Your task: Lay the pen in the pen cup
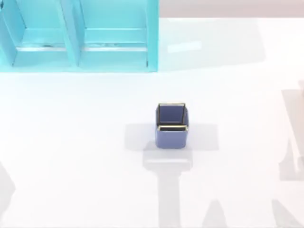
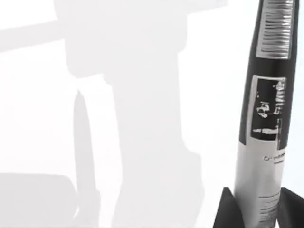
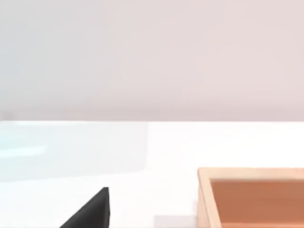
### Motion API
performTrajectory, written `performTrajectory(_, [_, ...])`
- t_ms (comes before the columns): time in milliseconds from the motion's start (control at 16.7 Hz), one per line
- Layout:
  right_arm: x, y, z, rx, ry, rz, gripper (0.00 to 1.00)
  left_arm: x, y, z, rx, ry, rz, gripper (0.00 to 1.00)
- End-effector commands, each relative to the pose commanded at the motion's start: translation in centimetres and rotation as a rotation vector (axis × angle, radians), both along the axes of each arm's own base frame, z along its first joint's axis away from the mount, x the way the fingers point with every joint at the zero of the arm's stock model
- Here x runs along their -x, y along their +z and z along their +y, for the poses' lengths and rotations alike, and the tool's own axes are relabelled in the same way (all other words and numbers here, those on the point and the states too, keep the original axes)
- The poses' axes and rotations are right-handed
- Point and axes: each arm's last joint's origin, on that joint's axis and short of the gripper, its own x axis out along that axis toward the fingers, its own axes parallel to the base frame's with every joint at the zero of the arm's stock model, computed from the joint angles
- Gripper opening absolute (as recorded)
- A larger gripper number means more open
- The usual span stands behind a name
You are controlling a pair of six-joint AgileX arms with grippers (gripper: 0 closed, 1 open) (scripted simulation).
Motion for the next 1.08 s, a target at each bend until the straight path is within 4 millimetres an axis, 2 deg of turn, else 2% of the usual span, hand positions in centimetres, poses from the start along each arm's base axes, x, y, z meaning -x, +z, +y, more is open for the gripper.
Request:
performTrajectory(120, [0.0, 0.0, 0.0, 0.0, 0.0, 0.0, 1.0, -1.4, 0.2, -0.7, -0.051, -0.031, 0.031, 0.0])
performTrajectory(240, [0.0, 0.0, 0.0, 0.0, 0.0, 0.0, 1.0, -3.8, 0.1, -2.0, -0.12, -0.082, 0.079, 0.0])
performTrajectory(360, [0.0, 0.0, 0.0, 0.0, 0.0, 0.0, 1.0, -6.6, -0.3, -4.1, -0.195, -0.146, 0.136, 0.0])
performTrajectory(480, [0.0, 0.0, 0.0, 0.0, 0.0, 0.0, 1.0, -9.8, -1.1, -7.1, -0.273, -0.22, 0.202, 0.0])
performTrajectory(600, [0.0, 0.0, 0.0, 0.0, 0.0, 0.0, 1.0, -13.0, -2.5, -11.2, -0.362, -0.301, 0.279, 0.0])
performTrajectory(780, [0.0, 0.0, 0.0, 0.0, 0.0, 0.0, 1.0, -16.5, -5.1, -19.0, -0.542, -0.424, 0.393, 0.0])
performTrajectory(900, [0.0, 0.0, 0.0, 0.0, 0.0, 0.0, 1.0, -17.8, -7.0, -24.9, -0.704, -0.492, 0.444, 0.0])
performTrajectory(1080, [0.0, 0.0, 0.0, 0.0, 0.0, 0.0, 1.0, -17.9, -9.2, -34.1, -0.997, -0.547, 0.424, 0.0])
